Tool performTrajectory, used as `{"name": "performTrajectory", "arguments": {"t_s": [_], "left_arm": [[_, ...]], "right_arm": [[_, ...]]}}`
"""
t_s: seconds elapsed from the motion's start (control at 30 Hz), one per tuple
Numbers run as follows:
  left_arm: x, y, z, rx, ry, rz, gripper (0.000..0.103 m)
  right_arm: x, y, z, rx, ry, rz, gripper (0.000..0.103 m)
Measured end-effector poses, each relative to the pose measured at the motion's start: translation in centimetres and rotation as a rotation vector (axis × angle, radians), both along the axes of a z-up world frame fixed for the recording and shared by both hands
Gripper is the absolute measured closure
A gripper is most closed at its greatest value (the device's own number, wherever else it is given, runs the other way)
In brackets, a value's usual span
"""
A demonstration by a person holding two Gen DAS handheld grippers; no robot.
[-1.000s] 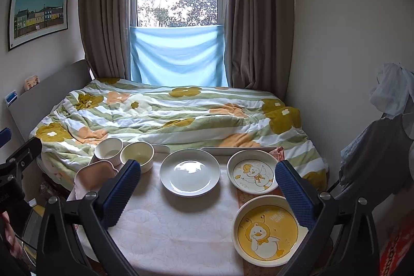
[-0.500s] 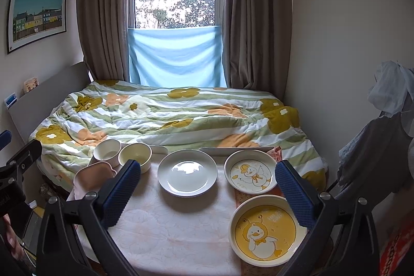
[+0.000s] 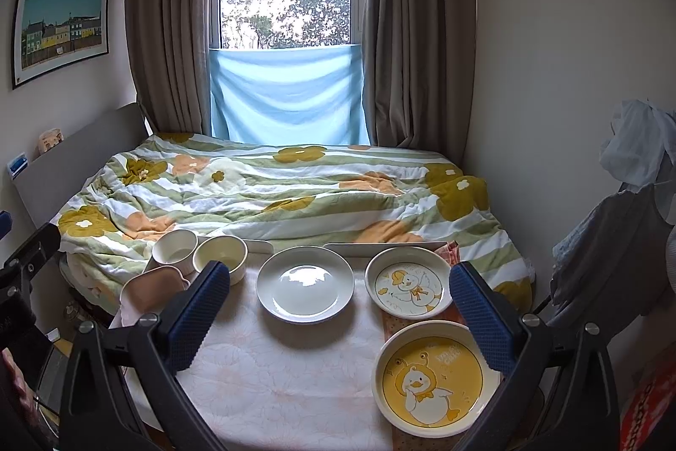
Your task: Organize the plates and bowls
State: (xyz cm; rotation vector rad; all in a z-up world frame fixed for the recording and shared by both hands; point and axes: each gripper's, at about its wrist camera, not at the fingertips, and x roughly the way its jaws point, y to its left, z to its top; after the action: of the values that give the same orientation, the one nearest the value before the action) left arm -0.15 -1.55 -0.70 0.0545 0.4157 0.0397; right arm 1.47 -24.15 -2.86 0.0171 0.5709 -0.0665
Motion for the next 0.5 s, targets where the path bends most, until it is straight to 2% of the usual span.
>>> {"name": "performTrajectory", "arguments": {"t_s": [0.3,0.5], "left_arm": [[0.22,0.0,-0.23,0.014,0.017,0.0,0.0],[0.25,0.4,-0.26,-0.01,0.029,-0.007,0.0]], "right_arm": [[0.02,0.0,0.0,0.0,0.0,-0.001,0.0],[0.05,-0.14,0.02,0.0,-0.001,0.001,0.0]]}}
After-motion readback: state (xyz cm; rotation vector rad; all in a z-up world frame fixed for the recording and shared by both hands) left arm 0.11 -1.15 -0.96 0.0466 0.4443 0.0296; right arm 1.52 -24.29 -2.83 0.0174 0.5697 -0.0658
